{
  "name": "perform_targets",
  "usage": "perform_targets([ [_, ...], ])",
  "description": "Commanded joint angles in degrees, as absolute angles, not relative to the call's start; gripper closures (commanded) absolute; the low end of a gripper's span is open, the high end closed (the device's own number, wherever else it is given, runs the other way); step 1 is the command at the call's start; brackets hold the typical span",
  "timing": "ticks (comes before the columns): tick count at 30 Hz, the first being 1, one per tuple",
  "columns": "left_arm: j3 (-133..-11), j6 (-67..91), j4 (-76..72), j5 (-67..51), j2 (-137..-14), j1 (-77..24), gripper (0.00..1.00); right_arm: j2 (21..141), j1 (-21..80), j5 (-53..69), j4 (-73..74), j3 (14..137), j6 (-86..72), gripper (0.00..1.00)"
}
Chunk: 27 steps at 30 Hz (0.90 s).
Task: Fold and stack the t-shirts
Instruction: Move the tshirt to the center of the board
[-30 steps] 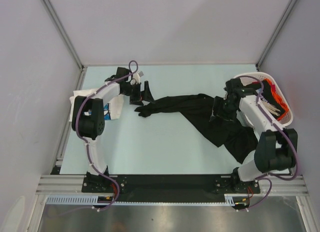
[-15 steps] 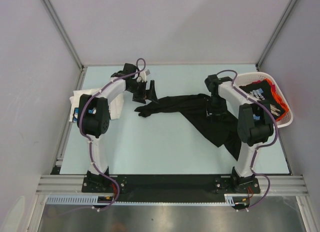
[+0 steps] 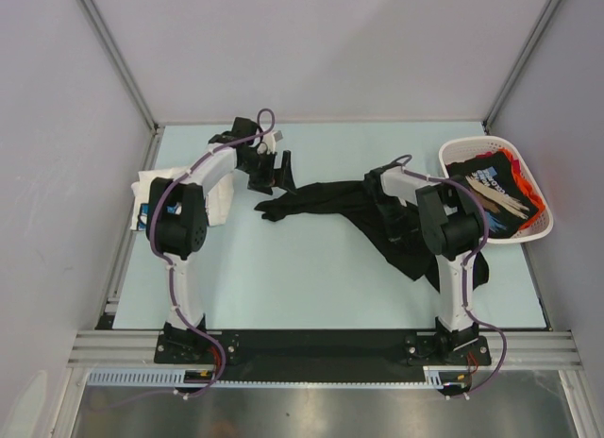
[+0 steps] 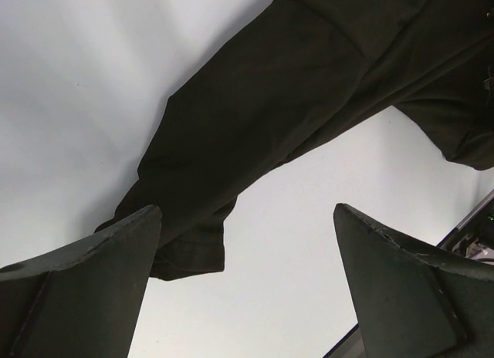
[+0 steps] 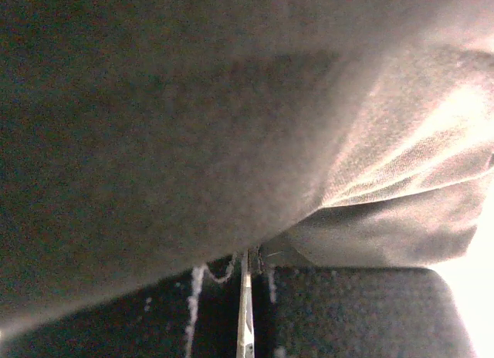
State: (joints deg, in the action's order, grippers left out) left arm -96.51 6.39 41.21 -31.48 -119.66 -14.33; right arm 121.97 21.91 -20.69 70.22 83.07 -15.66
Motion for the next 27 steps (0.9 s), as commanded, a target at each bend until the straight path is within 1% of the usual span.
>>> perform_targets([
  [1,-99.23,5.01,41.66,-31.9,-120.32,-14.15,0.0,120.15,23.37,-11.01,71.46,82.44,-13.72,1.0],
  [3,-99.23,5.01,41.84,-32.34,-120.59,-14.15,0.0,119.36,24.86,-4.17,71.63,82.61,-12.66,1.0],
  [5,-99.4,5.1,41.75,-32.52,-120.94,-14.15,0.0,119.36,28.2,0.15,71.8,82.27,-11.78,1.0],
  [6,-99.49,5.1,41.84,-32.26,-121.02,-14.15,0.0,119.62,29.52,5.48,72.42,82.0,-11.26,1.0],
  [9,-99.93,5.1,42.27,-31.91,-120.94,-14.15,0.0,120.32,33.21,12.98,73.56,82.79,-10.29,1.0],
  [12,-100.37,5.19,42.36,-31.12,-120.76,-14.15,0.0,120.94,35.07,13.98,75.84,84.81,-10.28,1.0],
  [15,-101.25,5.27,42.89,-30.76,-120.67,-14.15,0.0,120.06,34.19,16.95,76.99,86.83,-9.58,1.0],
  [17,-102.56,5.36,43.24,-30.5,-120.85,-14.15,0.0,118.75,33.58,19.15,77.34,89.73,-8.97,1.0],
  [21,-104.85,5.71,43.86,-29.71,-121.55,-14.15,0.0,116.98,33.22,27.83,77.52,97.89,-8.09,1.0],
  [25,-106.96,6.33,44.21,-29.44,-123.13,-14.15,0.0,115.93,35.23,33.03,77.08,107.38,-8.0,1.0],
  [27,-107.31,7.03,44.21,-29.71,-123.48,-14.15,0.0,115.49,36.03,38.9,75.86,109.59,-8.17,1.0],
])
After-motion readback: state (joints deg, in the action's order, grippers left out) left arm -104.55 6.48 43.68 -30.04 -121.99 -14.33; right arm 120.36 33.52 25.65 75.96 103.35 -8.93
